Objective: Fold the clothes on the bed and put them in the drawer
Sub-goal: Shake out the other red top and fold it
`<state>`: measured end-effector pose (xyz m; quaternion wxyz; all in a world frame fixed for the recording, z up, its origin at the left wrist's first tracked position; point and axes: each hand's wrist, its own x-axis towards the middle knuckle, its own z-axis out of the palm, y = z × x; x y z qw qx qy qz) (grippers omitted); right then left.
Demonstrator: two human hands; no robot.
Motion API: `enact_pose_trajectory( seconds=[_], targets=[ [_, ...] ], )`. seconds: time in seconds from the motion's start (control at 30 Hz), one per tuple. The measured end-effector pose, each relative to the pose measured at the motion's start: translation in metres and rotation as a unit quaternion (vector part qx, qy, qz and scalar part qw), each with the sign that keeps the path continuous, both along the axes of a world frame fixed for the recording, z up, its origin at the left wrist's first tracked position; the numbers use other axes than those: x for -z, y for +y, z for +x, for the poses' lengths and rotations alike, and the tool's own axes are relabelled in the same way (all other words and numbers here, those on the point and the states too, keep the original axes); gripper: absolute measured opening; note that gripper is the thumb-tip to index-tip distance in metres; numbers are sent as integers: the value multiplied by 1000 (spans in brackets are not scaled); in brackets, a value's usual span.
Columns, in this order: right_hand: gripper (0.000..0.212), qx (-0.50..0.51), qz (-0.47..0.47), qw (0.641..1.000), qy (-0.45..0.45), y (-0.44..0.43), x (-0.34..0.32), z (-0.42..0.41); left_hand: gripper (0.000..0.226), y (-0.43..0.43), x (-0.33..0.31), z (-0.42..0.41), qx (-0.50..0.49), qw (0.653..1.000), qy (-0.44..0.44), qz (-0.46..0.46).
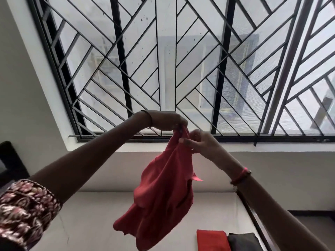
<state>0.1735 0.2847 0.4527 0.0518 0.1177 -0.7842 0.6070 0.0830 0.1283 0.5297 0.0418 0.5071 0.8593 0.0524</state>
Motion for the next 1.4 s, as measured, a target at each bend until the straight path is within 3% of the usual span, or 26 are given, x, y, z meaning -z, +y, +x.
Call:
enact_pose_trajectory(
  seconds=[0.1,0.17,0.23,0.3,0.37,0.53,0.7,0.8,0.9,0.97,1.03,1.07,1.13,1.23,1.33,1.4],
  targets=[
    [13,-37,9,995,-91,-6,-1,-8,19,-11,15,1,-11,1000,11,6],
    [3,-42,18,993,-105,-11,2,-10,17,-18,28,4,-17,999,0,36],
    [10,-38,-2,994,-105,-11,8,-13,26,-26,48,8,-47,983,-78,161],
    [15,-44,-60,989,-127,-7,13,-13,26,-34,76,14,-100,906,-182,370],
    [17,-50,-135,977,-158,1,20,-13,6,-38,113,20,-140,847,-231,458],
    [19,-71,-232,955,-173,9,34,-10,13,-27,187,40,-149,870,-285,374],
    [13,-70,-209,970,-104,31,33,-1,11,-28,168,42,-144,866,-303,372],
    [38,-30,-189,980,-55,52,37,-1,6,-27,140,42,-121,861,-346,353],
    [62,57,-146,988,8,66,46,-2,6,-20,111,41,-118,878,-329,325],
    [51,68,-141,987,21,67,47,-1,11,-11,98,40,-137,883,-339,296],
    [20,80,-154,984,39,65,47,-3,8,1,91,42,-160,883,-349,271],
    [16,96,-146,983,64,61,45,-3,8,7,88,44,-167,887,-343,262],
    [22,128,-120,977,117,55,43,-6,27,17,80,49,-165,899,-321,248],
    [22,148,-99,971,161,45,31,-6,35,23,68,52,-146,914,-297,235],
    [20,135,-77,972,177,43,21,-4,21,21,62,38,-151,940,-164,259],
    [13,57,-91,984,145,51,23,-2,18,18,58,29,-155,937,-122,288]
  ],
)
